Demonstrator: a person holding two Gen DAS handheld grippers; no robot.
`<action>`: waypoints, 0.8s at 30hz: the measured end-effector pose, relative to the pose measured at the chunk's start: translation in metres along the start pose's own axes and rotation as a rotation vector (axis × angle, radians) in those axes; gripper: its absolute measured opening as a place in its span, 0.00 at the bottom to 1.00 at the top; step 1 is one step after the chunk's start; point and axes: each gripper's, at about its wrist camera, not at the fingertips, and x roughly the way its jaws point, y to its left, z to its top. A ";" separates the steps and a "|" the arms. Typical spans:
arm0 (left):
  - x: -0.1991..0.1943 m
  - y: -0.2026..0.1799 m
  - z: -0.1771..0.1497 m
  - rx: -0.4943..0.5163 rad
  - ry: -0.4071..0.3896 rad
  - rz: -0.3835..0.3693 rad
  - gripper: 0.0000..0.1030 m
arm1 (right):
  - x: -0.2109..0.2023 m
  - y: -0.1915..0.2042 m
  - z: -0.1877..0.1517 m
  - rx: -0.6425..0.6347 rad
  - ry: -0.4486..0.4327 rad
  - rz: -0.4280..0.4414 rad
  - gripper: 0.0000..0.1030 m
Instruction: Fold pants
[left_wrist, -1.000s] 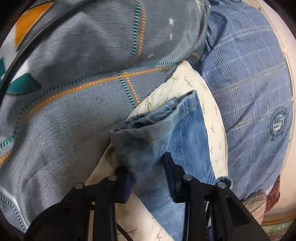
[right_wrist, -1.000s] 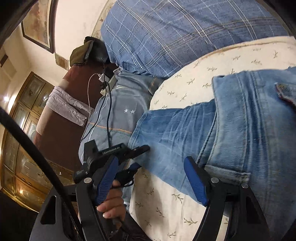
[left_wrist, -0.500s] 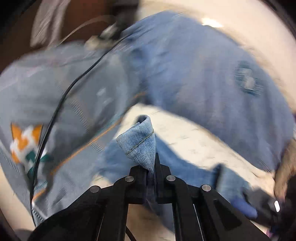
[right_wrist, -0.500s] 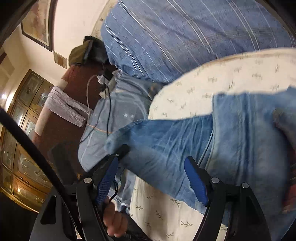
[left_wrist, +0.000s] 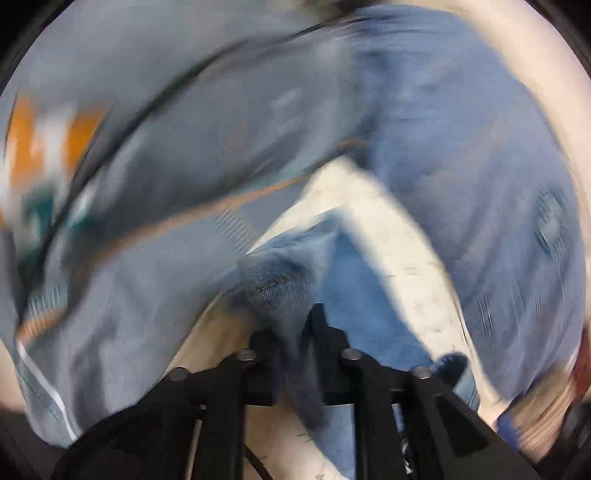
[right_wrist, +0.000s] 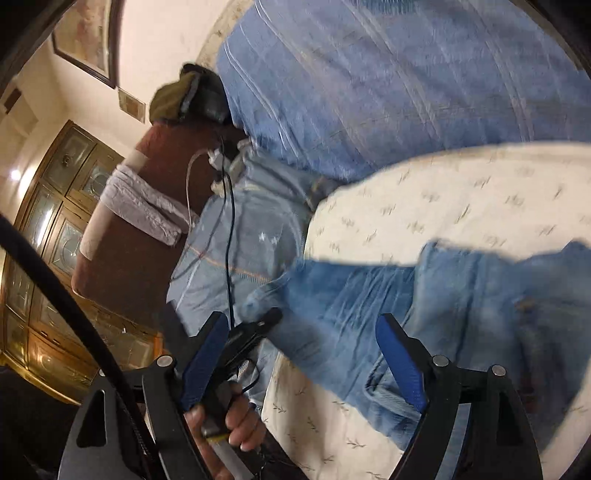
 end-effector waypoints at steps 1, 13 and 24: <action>0.005 0.010 -0.001 -0.057 0.027 -0.002 0.34 | 0.011 0.001 -0.003 0.002 0.020 0.007 0.81; 0.041 -0.008 0.007 -0.019 0.000 0.014 0.16 | 0.097 0.016 0.001 0.002 0.155 -0.003 0.81; -0.021 -0.123 -0.080 0.636 -0.330 0.008 0.07 | 0.061 0.018 0.046 -0.005 0.144 0.089 0.81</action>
